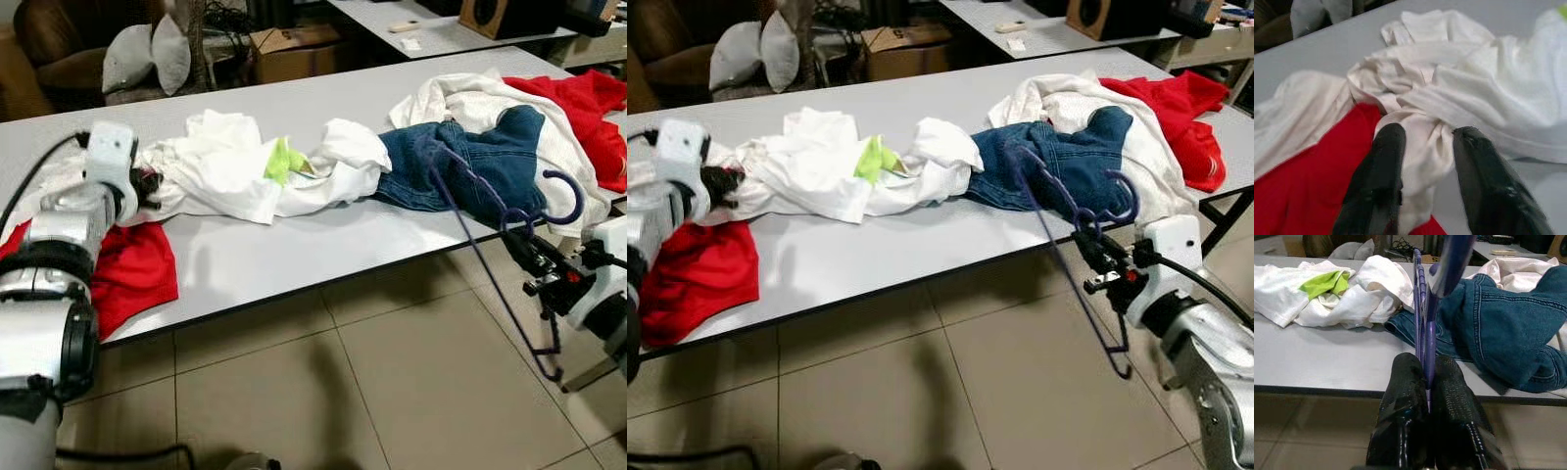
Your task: Hang hanger
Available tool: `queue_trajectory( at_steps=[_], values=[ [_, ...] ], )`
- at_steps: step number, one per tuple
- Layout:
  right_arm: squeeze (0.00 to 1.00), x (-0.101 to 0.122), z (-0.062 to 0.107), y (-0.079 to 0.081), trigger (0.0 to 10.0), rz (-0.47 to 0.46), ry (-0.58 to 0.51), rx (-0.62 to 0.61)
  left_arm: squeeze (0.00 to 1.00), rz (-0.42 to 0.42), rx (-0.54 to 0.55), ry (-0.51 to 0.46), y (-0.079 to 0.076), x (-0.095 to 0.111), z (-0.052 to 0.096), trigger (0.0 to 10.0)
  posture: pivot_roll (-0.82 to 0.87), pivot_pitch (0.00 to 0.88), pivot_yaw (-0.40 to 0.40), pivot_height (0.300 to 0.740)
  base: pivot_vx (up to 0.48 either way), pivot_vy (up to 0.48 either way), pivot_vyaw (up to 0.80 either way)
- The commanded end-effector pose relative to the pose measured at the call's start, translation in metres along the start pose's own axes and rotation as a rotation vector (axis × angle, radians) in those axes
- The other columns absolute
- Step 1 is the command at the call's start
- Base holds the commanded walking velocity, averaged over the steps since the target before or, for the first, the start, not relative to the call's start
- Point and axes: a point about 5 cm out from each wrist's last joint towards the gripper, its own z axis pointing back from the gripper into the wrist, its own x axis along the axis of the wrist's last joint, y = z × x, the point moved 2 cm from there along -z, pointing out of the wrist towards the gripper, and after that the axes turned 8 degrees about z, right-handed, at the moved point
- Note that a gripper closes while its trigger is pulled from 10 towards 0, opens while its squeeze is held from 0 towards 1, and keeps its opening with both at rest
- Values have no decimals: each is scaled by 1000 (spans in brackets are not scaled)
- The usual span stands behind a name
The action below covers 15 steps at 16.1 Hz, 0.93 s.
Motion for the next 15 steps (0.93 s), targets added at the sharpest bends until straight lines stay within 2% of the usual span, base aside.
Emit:
queue_trajectory(
  at_steps=[1,2,3,4,6,7,9,11,13,15],
  values=[
    [0,4,-2,-2,10000,25,6,-1,1000,-13,13,-59,6,13,3,10000,-141,0,82,740,0,0,0],
    [0,2,-16,-11,10000,53,38,0,675,11,-90,-181,-7,29,3,10000,-132,0,71,740,0,0,0],
    [0,1,-21,-15,10000,67,52,-3,675,21,-138,-216,-13,34,4,10000,-132,0,71,740,0,0,0],
    [0,0,-34,-23,10000,91,78,5,0,25,-278,-250,-31,39,6,10000,-120,0,62,740,0,0,0],
    [0,-1,-57,-35,10000,121,116,47,0,-23,-523,-237,-63,33,12,10000,-110,0,58,740,0,0,0],
    [0,1,-76,-40,10000,145,131,101,0,-55,-655,-208,-82,21,18,10000,-104,0,60,740,0,0,0],
    [0,4,-93,-34,10000,174,125,193,0,-50,-684,-197,-92,10,22,10000,-91,0,60,740,0,0,0],
    [0,5,-104,-14,10000,240,138,411,0,-39,-637,-174,-85,-2,29,10000,-65,0,45,740,0,0,0],
    [0,2,-102,-3,10000,238,156,554,0,-41,-630,-163,-81,-5,36,10000,-58,0,39,740,0,0,0],
    [0,-3,-92,10,10000,232,177,723,0,-37,-616,-156,-78,-7,40,10000,-58,0,39,740,0,0,0]
  ],
)
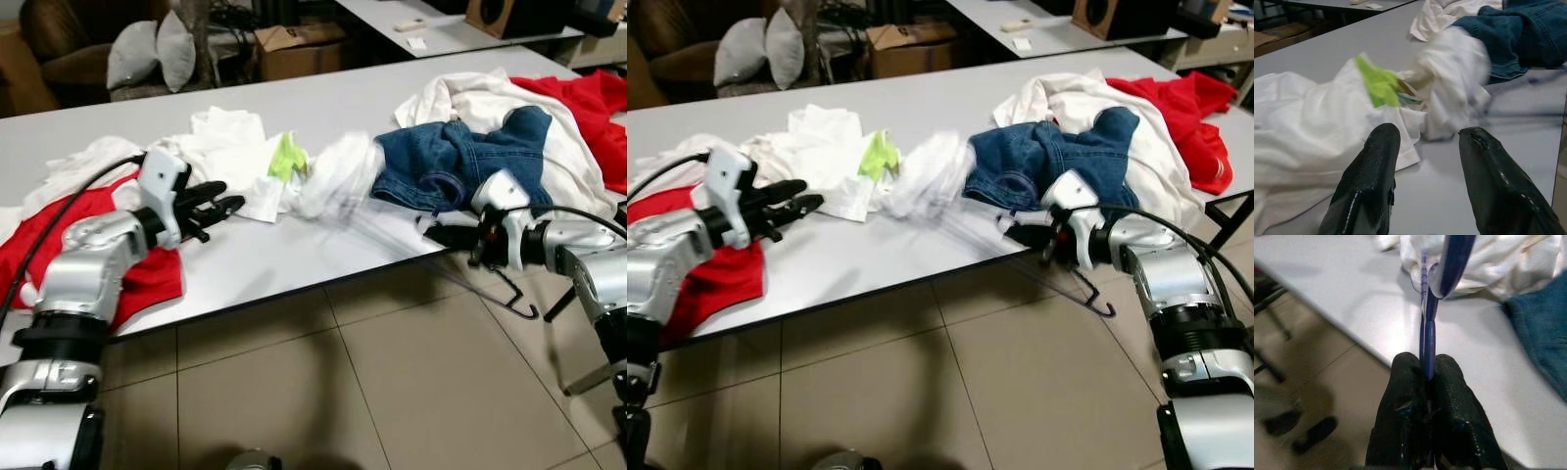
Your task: Hang hanger
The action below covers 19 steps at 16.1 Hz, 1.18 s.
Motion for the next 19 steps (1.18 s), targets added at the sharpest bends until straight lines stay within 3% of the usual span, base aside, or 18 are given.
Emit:
queue_trajectory(
  at_steps=[1,3,5,7,8,10,12,14,15,17,18,19],
  values=[
    [0,9,2,9,10000,-3,-50,92,0,-5,15,-13,0,5,1,10000,-70,0,48,740,0,0,0],
    [0,24,6,19,10000,-25,-140,163,0,0,37,-35,0,9,0,10000,-77,0,53,740,0,0,0],
    [0,49,15,42,10000,-40,-282,256,0,-5,81,-66,3,16,-2,10000,-85,0,58,740,0,0,0],
    [0,60,24,47,10000,-28,-355,203,0,2,115,-98,6,21,-4,10000,-91,0,62,740,0,0,0],
    [0,61,27,44,10000,-31,-361,144,0,4,126,-104,7,22,-4,10000,-91,0,62,740,0,0,0],
    [0,39,40,6,10000,2,-204,-269,0,14,150,-104,7,18,-6,10000,-113,0,77,740,0,0,0],
    [0,24,43,-13,10000,-3,-114,-442,0,25,174,-99,6,10,-7,10000,-118,0,80,740,0,0,0],
    [0,20,35,-38,10000,31,-73,-580,0,34,177,-70,0,-4,-5,10000,-112,0,76,740,0,0,0],
    [0,18,32,-43,10000,79,-32,-597,0,21,151,-52,-4,-8,-4,10000,-91,0,63,740,0,0,0],
    [0,13,20,-53,10000,81,-6,-618,0,-4,59,19,-15,-21,2,10000,-72,0,51,740,0,0,0],
    [0,8,-3,-44,10000,110,8,-465,0,-25,-17,80,-24,-31,11,10000,-46,0,35,740,0,0,0],
    [0,6,-17,-35,10000,103,4,-359,0,-38,-26,103,-25,-35,15,10000,-32,0,25,740,0,0,0]
  ],
)
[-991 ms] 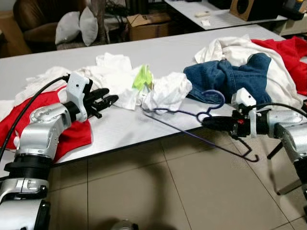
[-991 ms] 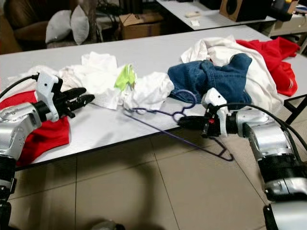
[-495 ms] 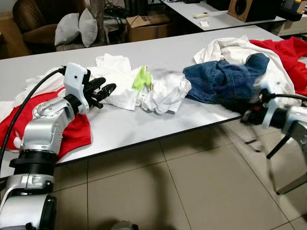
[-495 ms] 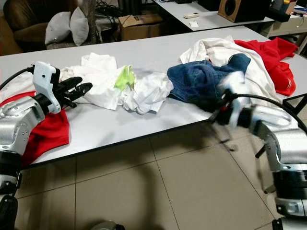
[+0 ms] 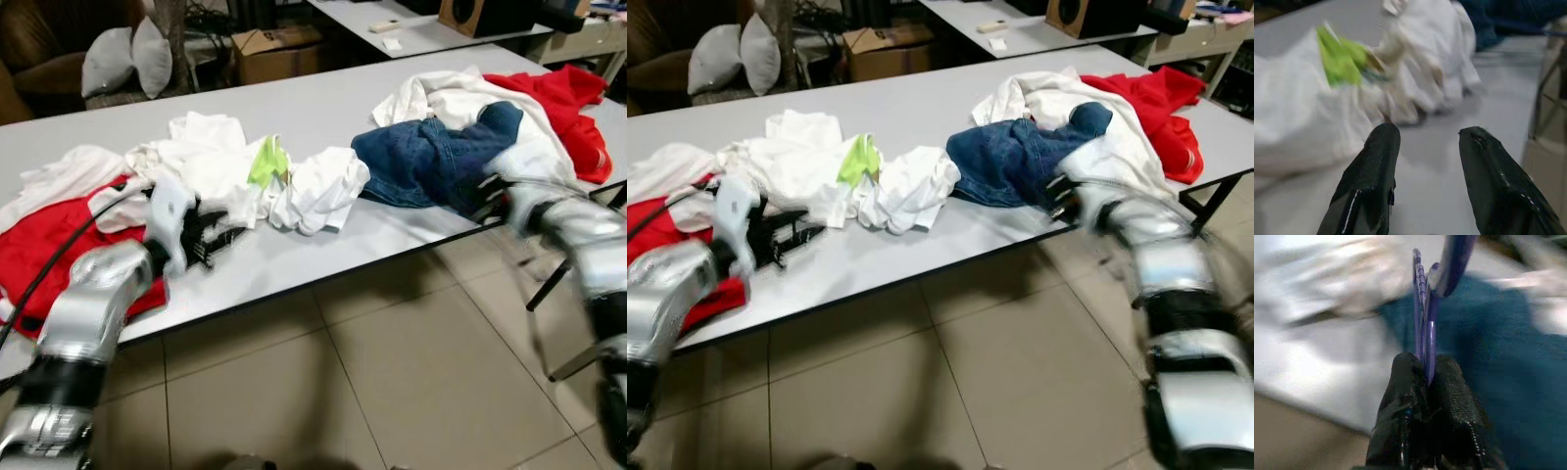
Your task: Hang hanger
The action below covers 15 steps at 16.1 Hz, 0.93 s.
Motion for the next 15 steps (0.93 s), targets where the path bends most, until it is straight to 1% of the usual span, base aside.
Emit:
queue_trajectory(
  at_steps=[1,2,3,4,5,6,8,9,10,12,13,14,15],
  values=[
    [0,3,-8,9,10000,36,0,90,0,-21,-11,22,-1,0,3,10000,-32,0,25,740,0,0,0],
    [0,3,-12,15,10000,47,1,127,1000,-18,-7,25,-1,-1,5,10000,-24,0,18,740,0,0,0],
    [0,3,-13,18,10000,52,-2,143,1000,-18,-4,28,0,-1,6,10000,-24,0,18,740,0,0,0],
    [0,5,-17,30,10000,39,-41,237,1000,-22,-1,41,0,-3,8,10000,-23,0,18,740,0,0,0],
    [0,7,-17,34,10000,38,-62,270,1000,-25,3,45,0,-3,8,10000,-26,0,20,740,0,0,0],
    [0,10,-16,38,10000,18,-108,318,1000,-29,10,47,1,-3,8,10000,-31,0,25,740,0,0,0],
    [0,18,-6,47,10000,-17,-185,412,1000,-32,10,47,1,-1,4,10000,-37,0,30,740,0,0,0],
    [0,20,1,50,10000,-17,-204,427,1000,-33,4,45,0,0,0,10000,-55,0,46,740,0,0,0],
    [0,20,4,49,10000,-15,-213,414,1000,-34,6,44,0,0,-2,10000,-55,0,46,740,0,0,0],
    [0,25,31,41,10000,-61,-274,332,1000,-42,33,36,0,2,-11,10000,-79,0,59,740,0,0,0],
    [0,26,40,42,10000,-76,-284,321,1000,-44,50,34,1,2,-13,10000,-84,0,61,740,0,0,0],
    [0,24,58,45,10000,-85,-276,286,1000,-42,80,23,2,3,-18,10000,-94,0,65,740,0,0,0],
    [0,16,73,45,10000,-78,-244,227,1000,-45,96,9,2,4,-21,10000,-101,0,66,740,0,0,0]
  ],
)
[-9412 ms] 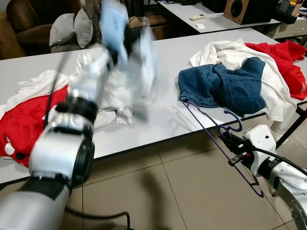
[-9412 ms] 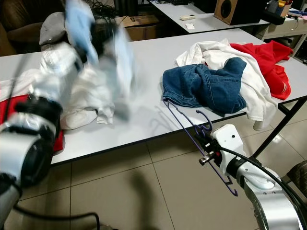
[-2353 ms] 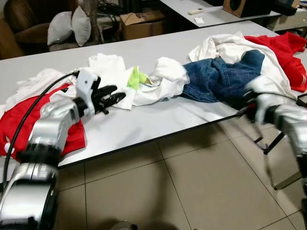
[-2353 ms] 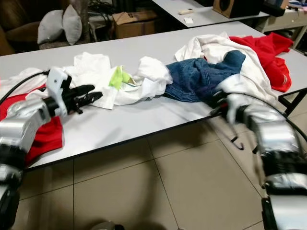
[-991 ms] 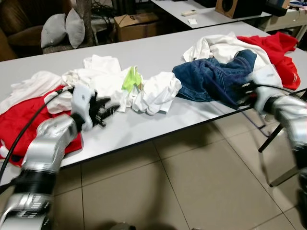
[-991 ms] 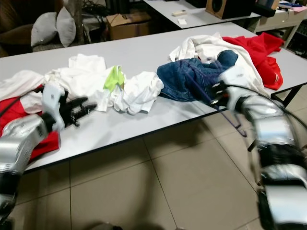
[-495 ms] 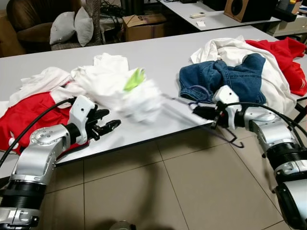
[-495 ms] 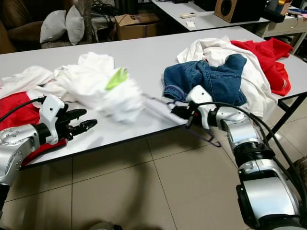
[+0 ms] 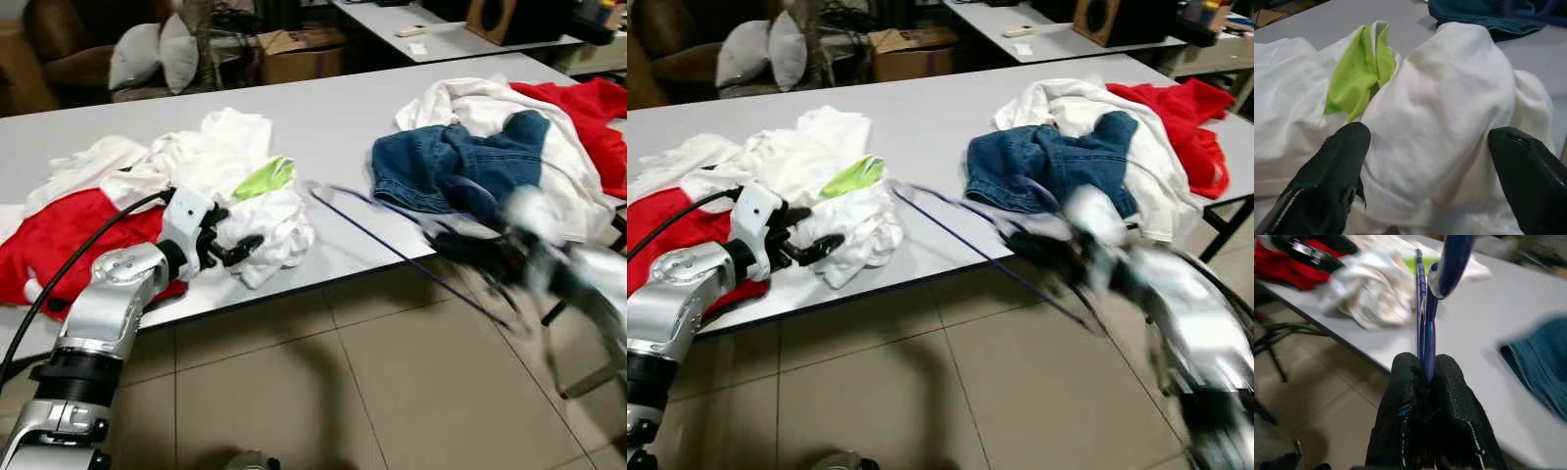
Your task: Hang hanger
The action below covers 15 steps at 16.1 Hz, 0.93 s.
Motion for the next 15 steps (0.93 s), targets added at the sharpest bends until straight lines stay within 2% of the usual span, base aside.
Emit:
queue_trajectory(
  at_steps=[1,3,5,7,8,9,10,11,12,15],
  values=[
    [0,9,10,-4,10000,18,-9,-71,1000,-18,-6,-26,-3,7,-5,10000,-105,0,67,740,0,0,0],
    [0,-1,32,1,10000,-11,30,-220,1000,14,-61,-89,-14,14,-9,10000,-112,0,67,740,0,0,0],
    [0,-16,50,18,10000,-81,77,-394,1000,42,-106,-106,-26,16,-15,10000,-119,0,69,740,0,0,0],
    [0,-30,50,34,10000,-141,95,-455,1000,8,-76,-62,-27,7,-20,10000,-122,0,71,740,0,0,0],
    [0,-35,43,49,10000,-192,82,-464,0,16,-58,-53,-26,3,-20,10000,-124,0,71,740,0,0,0],
    [0,-35,39,55,10000,-211,75,-455,0,21,-59,-51,-27,2,-21,10000,-124,0,71,740,0,0,0],
    [0,-35,35,61,10000,-217,80,-450,0,9,-48,-38,-26,0,-21,8902,-122,0,69,740,0,0,0],
    [0,-34,28,67,10000,-223,74,-450,0,-14,-5,-16,-22,-4,-22,2235,-121,0,67,740,0,0,0],
    [0,-31,21,71,10000,-220,65,-441,0,-14,28,-6,-19,-7,-23,0,-121,0,67,740,0,0,0],
    [0,-27,11,75,10000,-202,59,-413,0,-63,94,0,-11,-6,-23,0,-113,0,60,740,0,0,0]
  ],
)
